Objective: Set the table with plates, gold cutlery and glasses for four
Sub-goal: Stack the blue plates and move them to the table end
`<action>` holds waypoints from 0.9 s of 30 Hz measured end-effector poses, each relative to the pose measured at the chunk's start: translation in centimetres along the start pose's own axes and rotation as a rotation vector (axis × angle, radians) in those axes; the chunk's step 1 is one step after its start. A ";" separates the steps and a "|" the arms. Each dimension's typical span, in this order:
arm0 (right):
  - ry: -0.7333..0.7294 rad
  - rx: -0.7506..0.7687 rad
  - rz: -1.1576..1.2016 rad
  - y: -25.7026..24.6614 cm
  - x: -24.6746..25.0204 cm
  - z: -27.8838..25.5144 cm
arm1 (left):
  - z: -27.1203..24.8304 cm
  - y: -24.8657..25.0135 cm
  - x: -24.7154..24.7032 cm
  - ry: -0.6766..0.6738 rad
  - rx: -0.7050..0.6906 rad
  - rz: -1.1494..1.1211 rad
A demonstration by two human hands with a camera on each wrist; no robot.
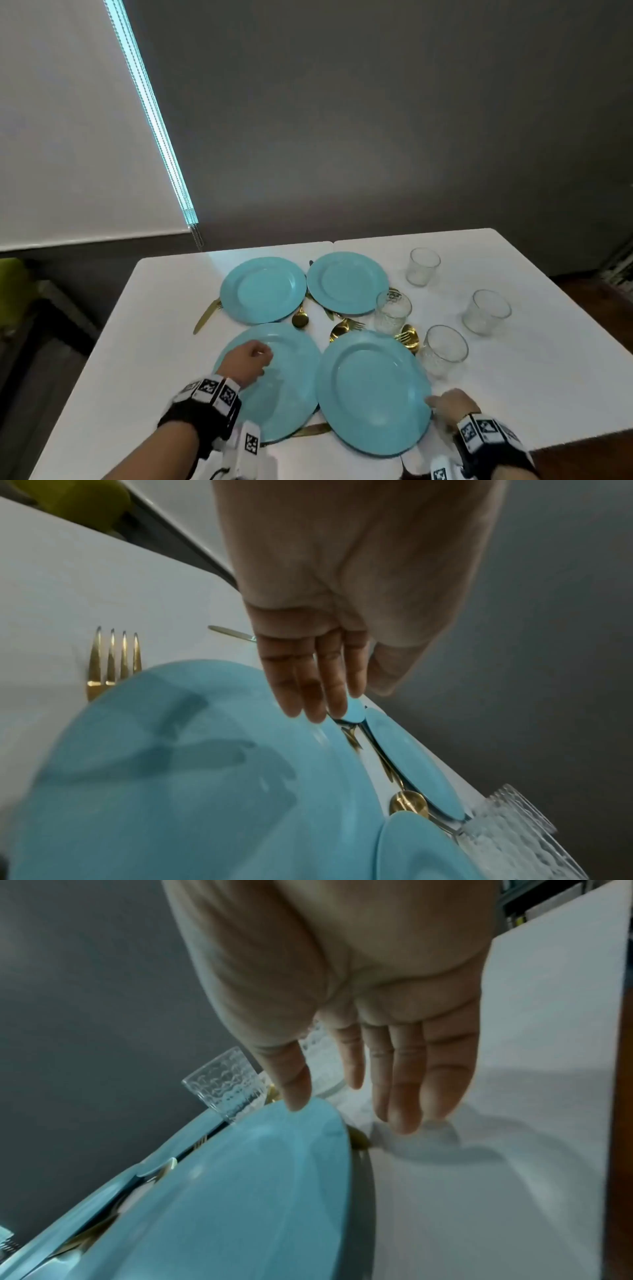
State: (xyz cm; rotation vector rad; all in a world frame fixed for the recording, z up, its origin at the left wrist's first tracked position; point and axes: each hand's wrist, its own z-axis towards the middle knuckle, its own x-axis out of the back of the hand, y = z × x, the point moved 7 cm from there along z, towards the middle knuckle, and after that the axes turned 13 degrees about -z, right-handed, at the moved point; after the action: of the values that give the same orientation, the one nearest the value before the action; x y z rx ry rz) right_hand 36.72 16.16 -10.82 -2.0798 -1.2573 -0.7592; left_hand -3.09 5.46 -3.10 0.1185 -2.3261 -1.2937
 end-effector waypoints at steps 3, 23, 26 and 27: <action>0.025 -0.028 0.089 -0.4 -0.5 -0.2 | 1.5 -0.3 0.2 0.071 -0.006 0.028; -0.080 0.025 0.731 -1.1 -1.3 -4.8 | 4.0 -5.2 4.8 0.260 0.226 0.434; -0.090 0.111 0.802 -1.9 0.0 -6.8 | 4.2 -6.3 5.0 0.256 0.268 0.426; -0.090 0.137 0.824 -2.3 0.4 -7.5 | 4.2 -6.6 5.0 0.246 0.282 0.416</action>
State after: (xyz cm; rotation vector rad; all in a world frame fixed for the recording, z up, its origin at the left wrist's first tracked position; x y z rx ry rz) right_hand 33.51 11.84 -5.11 -2.2492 -0.3785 -0.1950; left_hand -10.39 3.58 -8.58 -0.1061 -2.1576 -0.7050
